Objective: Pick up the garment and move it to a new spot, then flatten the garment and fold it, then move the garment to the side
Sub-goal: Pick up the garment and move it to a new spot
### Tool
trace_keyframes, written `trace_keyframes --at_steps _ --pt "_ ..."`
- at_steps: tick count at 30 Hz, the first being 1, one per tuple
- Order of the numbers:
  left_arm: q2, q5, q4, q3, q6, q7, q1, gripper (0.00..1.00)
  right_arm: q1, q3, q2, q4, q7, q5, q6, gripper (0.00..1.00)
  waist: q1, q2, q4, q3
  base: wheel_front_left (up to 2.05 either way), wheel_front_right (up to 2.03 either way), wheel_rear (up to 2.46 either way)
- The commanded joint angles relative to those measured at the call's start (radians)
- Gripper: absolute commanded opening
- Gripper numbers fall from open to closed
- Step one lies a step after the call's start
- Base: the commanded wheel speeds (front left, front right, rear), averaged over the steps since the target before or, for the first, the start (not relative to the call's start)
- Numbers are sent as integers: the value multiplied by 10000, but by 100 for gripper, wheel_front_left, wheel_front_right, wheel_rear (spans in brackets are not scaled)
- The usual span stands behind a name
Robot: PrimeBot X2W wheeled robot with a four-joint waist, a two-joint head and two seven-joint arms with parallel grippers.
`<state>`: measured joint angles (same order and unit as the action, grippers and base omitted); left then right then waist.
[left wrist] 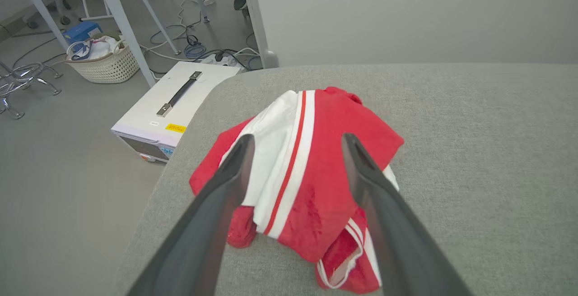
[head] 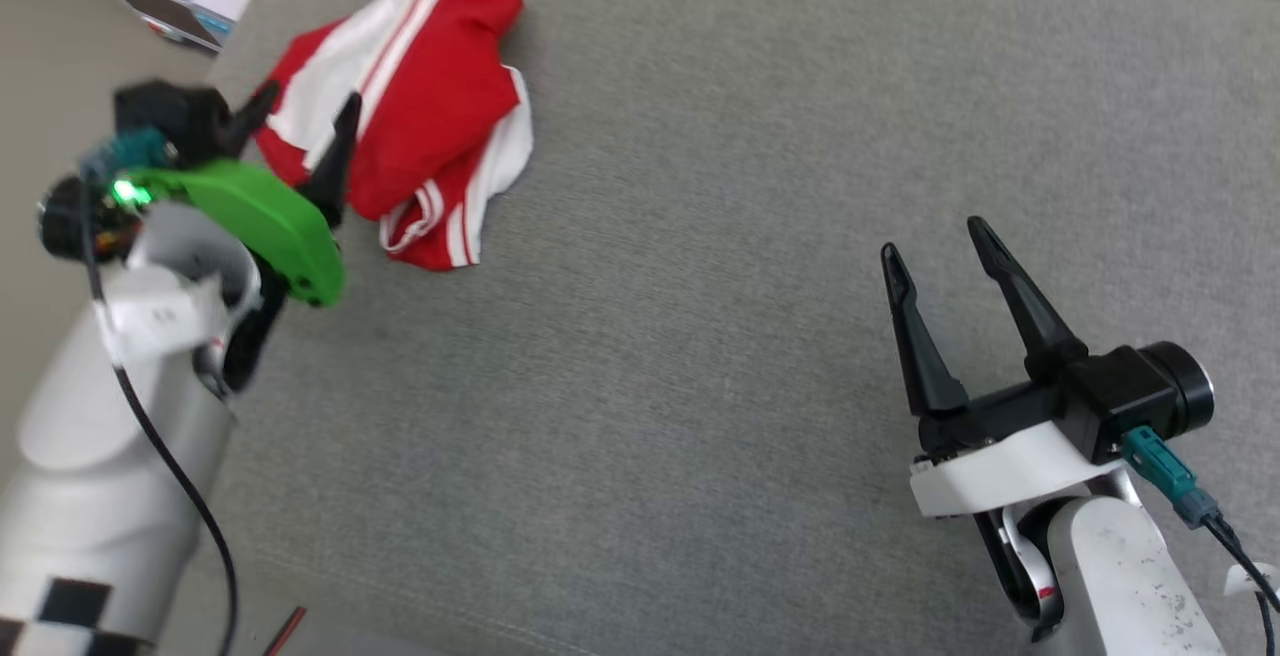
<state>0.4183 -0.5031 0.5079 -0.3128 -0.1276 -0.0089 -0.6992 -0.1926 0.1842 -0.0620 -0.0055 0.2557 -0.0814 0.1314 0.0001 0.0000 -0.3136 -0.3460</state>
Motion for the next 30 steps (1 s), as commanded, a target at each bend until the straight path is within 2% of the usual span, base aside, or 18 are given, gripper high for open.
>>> trace_keyframes --at_steps 1,4,10,14,21,22,23,24,30 --pt "353 -371 44 -293 -28 297 -527 100 -220 57 -53 -45 51 115 -7 100 -1 0 946 -1149 0 0 0" --pt "1169 -1378 364 -905 -29 1263 -1255 100 -418 92 -114 -37 52 209 -7 100 -1 0 1219 -1538 0 0 0" --pt "2185 -3533 1080 -1529 -29 3447 -2029 100 -748 171 -91 -27 57 205 -7 100 -1 0 1727 -2071 0 0 0" --pt "2695 -4357 1273 -1836 -30 3760 -2134 100 -878 131 -38 -37 58 174 -7 100 -1 0 1993 -2254 0 0 0" --pt "2832 -4974 1633 -2347 -30 3800 -1950 100 -866 68 41 51 59 192 -7 100 -1 0 2118 -2239 0 0 0" --pt "2832 -5002 1722 -2393 -30 3739 -1938 39 -861 67 49 77 59 186 -7 100 -1 0 2119 -2200 0 0 0" --pt "2829 -5005 1825 -2406 -30 3659 -1941 25 -853 57 55 99 59 181 -7 100 -1 0 2111 -2156 0 0 0" --pt "2816 -5006 1925 -2437 -30 3573 -1948 0 -839 37 61 126 60 176 -7 100 -1 0 2094 -2089 0 0 0" --pt "2825 -4896 2117 -2468 -30 2482 -2066 0 -711 -43 80 311 60 140 -7 100 -1 0 1968 -1430 0 0 0"
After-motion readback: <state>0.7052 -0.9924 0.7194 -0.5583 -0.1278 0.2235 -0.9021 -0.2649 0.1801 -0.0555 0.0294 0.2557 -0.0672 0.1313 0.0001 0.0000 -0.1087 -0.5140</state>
